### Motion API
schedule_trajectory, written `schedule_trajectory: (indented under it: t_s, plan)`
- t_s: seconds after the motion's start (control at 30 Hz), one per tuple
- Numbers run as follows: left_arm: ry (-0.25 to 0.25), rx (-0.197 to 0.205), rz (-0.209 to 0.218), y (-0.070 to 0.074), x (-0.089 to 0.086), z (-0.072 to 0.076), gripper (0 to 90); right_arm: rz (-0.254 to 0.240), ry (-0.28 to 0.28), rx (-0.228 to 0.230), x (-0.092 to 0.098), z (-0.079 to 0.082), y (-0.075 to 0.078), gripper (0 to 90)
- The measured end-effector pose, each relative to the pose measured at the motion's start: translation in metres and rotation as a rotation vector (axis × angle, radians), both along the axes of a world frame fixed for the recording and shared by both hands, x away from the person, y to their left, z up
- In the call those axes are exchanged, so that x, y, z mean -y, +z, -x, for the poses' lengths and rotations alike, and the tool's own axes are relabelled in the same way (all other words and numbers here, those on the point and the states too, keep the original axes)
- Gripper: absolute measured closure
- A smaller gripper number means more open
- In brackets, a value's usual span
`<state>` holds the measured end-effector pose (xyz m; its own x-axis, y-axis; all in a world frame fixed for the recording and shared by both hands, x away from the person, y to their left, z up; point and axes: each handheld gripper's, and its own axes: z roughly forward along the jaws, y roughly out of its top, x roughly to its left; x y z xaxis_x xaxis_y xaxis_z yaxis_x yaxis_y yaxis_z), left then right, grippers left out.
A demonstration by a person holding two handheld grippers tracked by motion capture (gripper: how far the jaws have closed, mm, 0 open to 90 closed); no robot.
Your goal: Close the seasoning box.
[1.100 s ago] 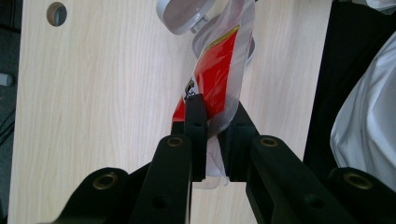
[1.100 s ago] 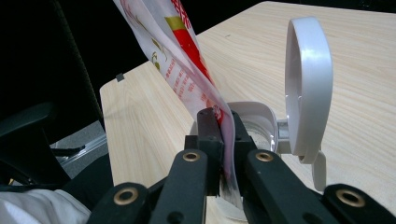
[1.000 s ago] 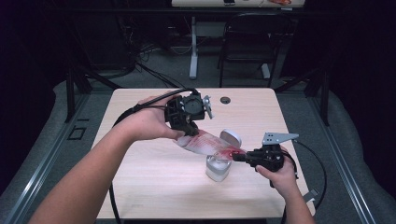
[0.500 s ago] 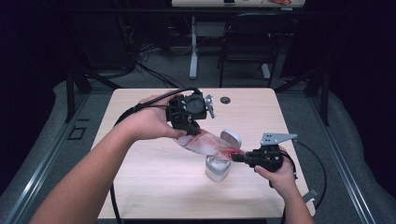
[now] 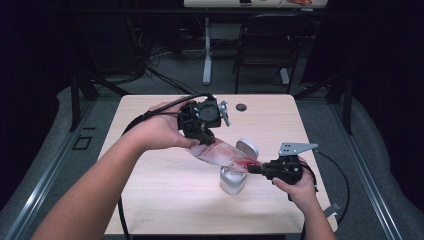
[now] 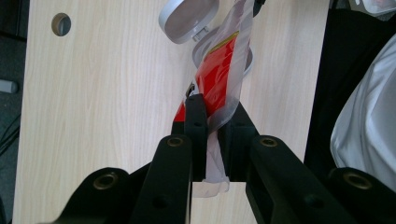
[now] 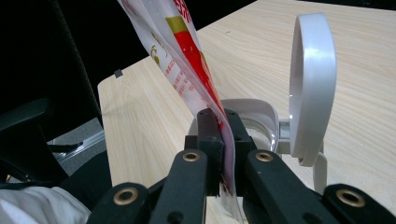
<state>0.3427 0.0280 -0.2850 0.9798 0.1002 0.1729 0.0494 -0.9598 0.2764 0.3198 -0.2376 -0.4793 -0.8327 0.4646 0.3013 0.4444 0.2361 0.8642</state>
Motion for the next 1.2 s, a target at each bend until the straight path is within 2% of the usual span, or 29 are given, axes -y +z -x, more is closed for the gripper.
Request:
schedule_trajectory:
  t_s: [1.2]
  plan:
    - [0.003,-0.009,0.012,0.0017,-0.0045,-0.0006,82.9,0.003,0.003,0.012,-0.0029,0.0020,0.0035,88.8]
